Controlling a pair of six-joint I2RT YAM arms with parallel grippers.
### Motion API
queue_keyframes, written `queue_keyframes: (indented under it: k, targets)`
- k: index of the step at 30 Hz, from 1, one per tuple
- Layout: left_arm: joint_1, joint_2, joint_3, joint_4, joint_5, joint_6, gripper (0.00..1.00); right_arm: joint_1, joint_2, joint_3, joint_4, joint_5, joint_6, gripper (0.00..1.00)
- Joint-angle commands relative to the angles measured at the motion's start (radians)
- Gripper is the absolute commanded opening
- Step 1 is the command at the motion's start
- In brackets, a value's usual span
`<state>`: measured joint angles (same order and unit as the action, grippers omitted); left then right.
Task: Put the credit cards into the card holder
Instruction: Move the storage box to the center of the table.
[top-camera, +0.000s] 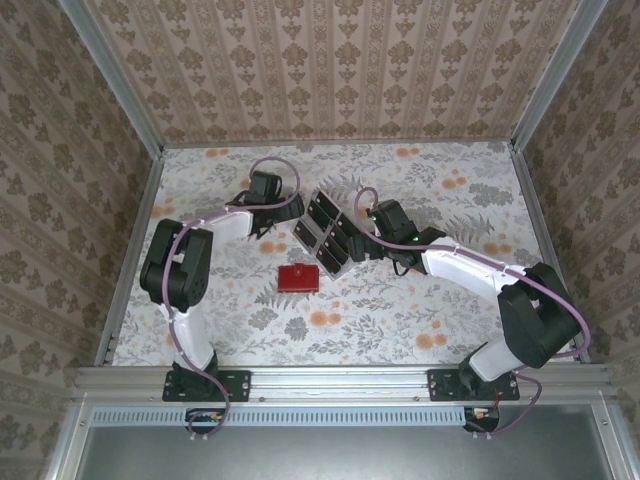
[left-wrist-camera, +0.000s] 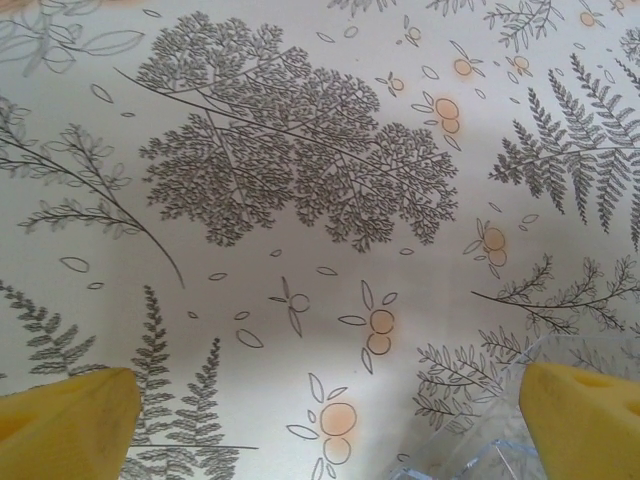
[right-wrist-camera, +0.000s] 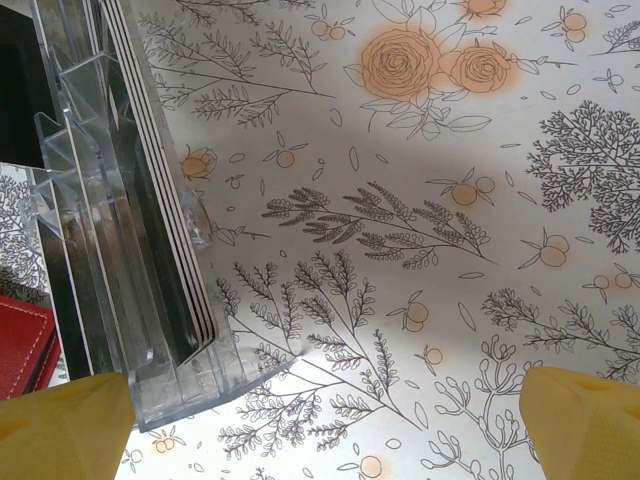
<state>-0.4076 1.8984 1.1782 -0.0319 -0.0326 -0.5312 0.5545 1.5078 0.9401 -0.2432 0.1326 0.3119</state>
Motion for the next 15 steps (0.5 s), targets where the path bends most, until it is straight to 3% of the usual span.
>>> queue_keyframes:
  k: [1,15]
  targets:
    - [-0.022,0.029,0.04,-0.015,0.011,0.011,1.0,-0.008,-0.001,0.005,-0.012,0.051,0.016,1.0]
    - [-0.106,0.092,0.123,-0.018,0.013,0.002,1.0,-0.146,-0.077,-0.069,-0.04,0.071,0.029,1.0]
